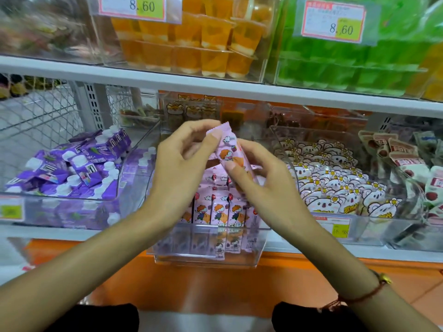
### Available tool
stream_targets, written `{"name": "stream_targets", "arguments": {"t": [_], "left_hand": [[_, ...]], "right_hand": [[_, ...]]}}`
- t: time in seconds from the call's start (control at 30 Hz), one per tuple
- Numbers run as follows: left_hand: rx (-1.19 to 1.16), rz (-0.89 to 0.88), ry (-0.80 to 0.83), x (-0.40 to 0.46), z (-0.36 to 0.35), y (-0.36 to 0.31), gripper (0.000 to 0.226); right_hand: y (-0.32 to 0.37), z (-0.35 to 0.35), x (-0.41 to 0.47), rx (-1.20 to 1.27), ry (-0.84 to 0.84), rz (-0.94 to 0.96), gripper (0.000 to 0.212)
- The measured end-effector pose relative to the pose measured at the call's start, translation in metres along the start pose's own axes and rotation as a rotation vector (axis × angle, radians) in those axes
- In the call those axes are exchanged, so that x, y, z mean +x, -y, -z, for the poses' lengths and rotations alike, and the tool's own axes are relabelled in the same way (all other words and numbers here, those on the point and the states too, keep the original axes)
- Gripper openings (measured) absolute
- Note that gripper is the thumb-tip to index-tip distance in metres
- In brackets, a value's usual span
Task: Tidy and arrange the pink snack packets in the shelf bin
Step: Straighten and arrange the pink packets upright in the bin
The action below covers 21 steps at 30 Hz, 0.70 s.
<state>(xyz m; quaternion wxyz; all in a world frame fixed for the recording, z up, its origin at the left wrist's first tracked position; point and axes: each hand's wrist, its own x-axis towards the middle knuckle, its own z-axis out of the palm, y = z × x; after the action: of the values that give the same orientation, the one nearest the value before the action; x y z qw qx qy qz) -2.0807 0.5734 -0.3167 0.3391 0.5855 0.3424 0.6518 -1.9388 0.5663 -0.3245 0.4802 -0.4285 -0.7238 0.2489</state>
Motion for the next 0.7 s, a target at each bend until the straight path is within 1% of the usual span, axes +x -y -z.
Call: {"name": "stream_targets", "arguments": {"t": [0.07,0.13,0.23,0.3,0.37,0.47,0.53,0.6,0.67,0.7], "left_hand": [[0.016,0.012,-0.008,-0.002,0.004,0.005,0.02],[0.09,0.029,0.039,-0.005,0.005,0.011,0.031],[0.204,0.074,0.12,-0.011,0.003,0.019,0.041],[0.3,0.045,0.132,-0.012,0.002,0.025,0.046],[0.344,-0.011,0.124,-0.013,0.002,0.029,0.046],[0.31,-0.051,0.131,-0.013,0.002,0.03,0.041],[0.278,-0.046,0.179,-0.011,0.001,0.032,0.033],[0.281,-0.053,0.232,-0.011,0.001,0.034,0.028],[0.303,-0.06,0.266,-0.011,0.001,0.036,0.029],[0.32,-0.058,0.271,-0.011,0.001,0.037,0.032]], "right_hand": [[-0.001,-0.002,0.004,0.16,-0.051,-0.092,0.027],[-0.002,-0.003,0.008,0.366,-0.087,-0.209,0.025],[-0.003,-0.006,0.009,0.456,-0.115,-0.234,0.022],[-0.002,-0.009,0.008,0.463,-0.126,-0.221,0.022],[-0.001,-0.01,0.007,0.438,-0.134,-0.202,0.023],[-0.003,-0.005,0.007,0.406,-0.156,-0.19,0.028],[-0.005,0.002,0.009,0.405,-0.16,-0.206,0.036],[-0.007,0.007,0.01,0.381,-0.127,-0.225,0.039],[-0.007,0.006,0.009,0.33,-0.098,-0.198,0.032],[-0.008,0.004,0.008,0.313,-0.118,-0.173,0.025]]}}
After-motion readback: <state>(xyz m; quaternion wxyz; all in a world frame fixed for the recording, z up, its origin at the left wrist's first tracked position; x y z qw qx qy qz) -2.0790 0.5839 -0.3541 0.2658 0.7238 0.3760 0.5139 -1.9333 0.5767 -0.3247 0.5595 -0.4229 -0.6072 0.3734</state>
